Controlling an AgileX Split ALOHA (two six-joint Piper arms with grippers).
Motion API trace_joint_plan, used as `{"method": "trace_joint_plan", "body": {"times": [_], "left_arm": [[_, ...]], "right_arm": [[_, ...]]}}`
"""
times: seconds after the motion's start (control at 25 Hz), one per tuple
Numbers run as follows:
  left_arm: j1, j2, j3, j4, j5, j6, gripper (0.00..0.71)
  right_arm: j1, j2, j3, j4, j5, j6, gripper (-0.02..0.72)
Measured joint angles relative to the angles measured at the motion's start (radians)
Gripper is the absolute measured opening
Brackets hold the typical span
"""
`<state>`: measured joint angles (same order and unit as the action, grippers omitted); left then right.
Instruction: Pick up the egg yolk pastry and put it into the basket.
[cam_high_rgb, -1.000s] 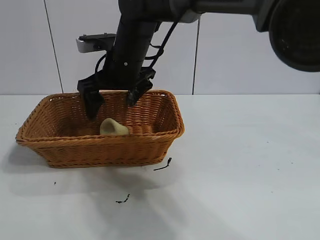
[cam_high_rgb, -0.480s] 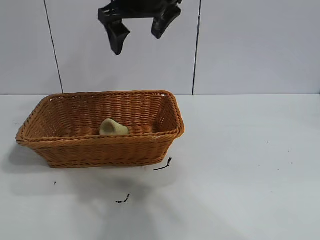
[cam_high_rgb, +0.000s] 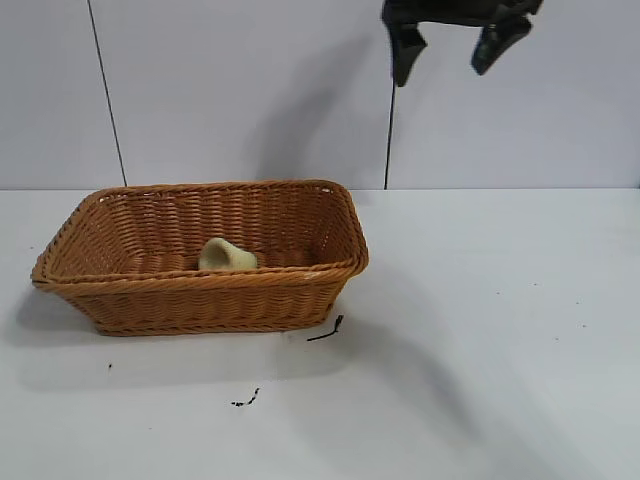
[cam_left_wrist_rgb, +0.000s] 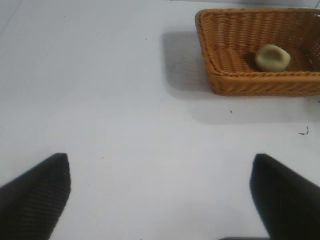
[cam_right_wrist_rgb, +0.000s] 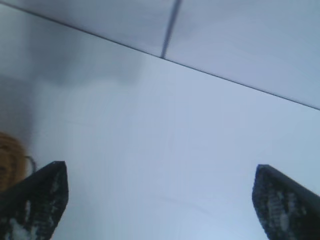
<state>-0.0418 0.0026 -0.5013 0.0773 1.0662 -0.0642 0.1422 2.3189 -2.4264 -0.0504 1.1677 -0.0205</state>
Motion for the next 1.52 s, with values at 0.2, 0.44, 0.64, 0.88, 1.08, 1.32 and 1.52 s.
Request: {"method": "trace_joint_plan", "body": {"times": [0.2,0.44,0.64,0.88,1.08,1.32,1.52], "left_arm": [[0.0,0.0,0.0,0.0,0.0,0.0,0.696],[0.0,0.0,0.0,0.0,0.0,0.0,0.696],[0.0,0.0,0.0,0.0,0.0,0.0,0.696],[0.0,0.0,0.0,0.0,0.0,0.0,0.696],[0.0,0.0,0.0,0.0,0.0,0.0,0.696],[0.0,0.0,0.0,0.0,0.0,0.0,0.696],[0.0,0.0,0.0,0.0,0.0,0.0,0.696]], "right_arm": [[-0.112,-0.005,0.0,0.007,0.034,0.002,0.694],[-0.164,-0.051,0.006,0.011,0.046,0.004,0.694],[-0.166,-0.181,0.06,0.03,0.046,0.005,0.694],[-0.166,-0.453,0.322,0.042,0.046,0.005,0.694],[-0.166,-0.709,0.661,0.042,0.045,0.005,0.694],[-0.166,-1.017,1.068,0.042,0.046,0.005,0.694],[-0.166,-1.215,1.353,0.043,0.045,-0.015,0.694]]}}
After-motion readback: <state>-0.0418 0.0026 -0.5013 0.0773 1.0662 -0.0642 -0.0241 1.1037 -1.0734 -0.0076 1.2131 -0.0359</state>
